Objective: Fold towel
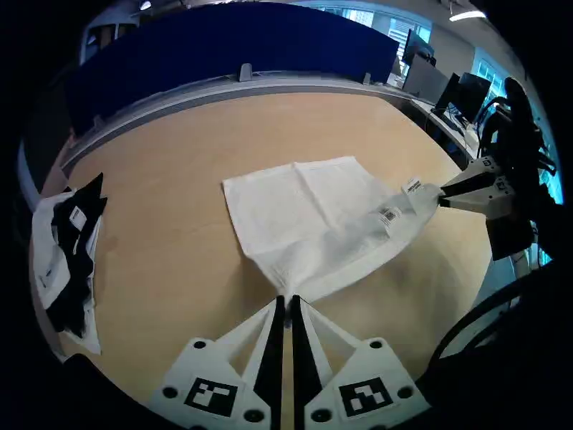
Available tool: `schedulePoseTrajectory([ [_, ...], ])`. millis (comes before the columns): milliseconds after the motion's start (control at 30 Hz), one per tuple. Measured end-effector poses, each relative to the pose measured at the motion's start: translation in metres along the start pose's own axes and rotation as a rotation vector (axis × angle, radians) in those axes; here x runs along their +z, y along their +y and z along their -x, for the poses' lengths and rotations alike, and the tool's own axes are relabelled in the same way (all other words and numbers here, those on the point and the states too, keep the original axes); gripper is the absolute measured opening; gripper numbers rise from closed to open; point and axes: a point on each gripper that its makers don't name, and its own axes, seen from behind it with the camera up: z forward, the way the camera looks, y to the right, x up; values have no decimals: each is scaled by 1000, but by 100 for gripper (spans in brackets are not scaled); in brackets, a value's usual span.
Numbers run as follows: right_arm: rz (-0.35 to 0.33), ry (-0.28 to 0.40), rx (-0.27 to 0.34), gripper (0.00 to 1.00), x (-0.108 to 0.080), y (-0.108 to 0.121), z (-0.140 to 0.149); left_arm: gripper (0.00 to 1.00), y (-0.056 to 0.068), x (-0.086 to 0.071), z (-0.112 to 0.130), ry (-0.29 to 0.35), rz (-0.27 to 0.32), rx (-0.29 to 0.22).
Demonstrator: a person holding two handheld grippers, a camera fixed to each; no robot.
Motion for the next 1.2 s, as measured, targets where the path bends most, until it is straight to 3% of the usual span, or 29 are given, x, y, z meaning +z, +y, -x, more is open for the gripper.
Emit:
schedulePoseTrajectory([
  [400, 34, 7, 8, 17, 19, 28, -33, 8, -19, 19, -40, 3, -21, -26],
  [767, 57, -6, 52, 17, 45, 66, -54, 7, -34, 54, -73, -33, 0, -46],
  [1067, 83, -24, 69, 17, 65, 83, -59, 7, -48, 79, -96, -51, -31, 44],
  [1200, 94, -31, 79, 17, 76, 90, -60, 7, -53, 91, -102, -59, -36, 59],
])
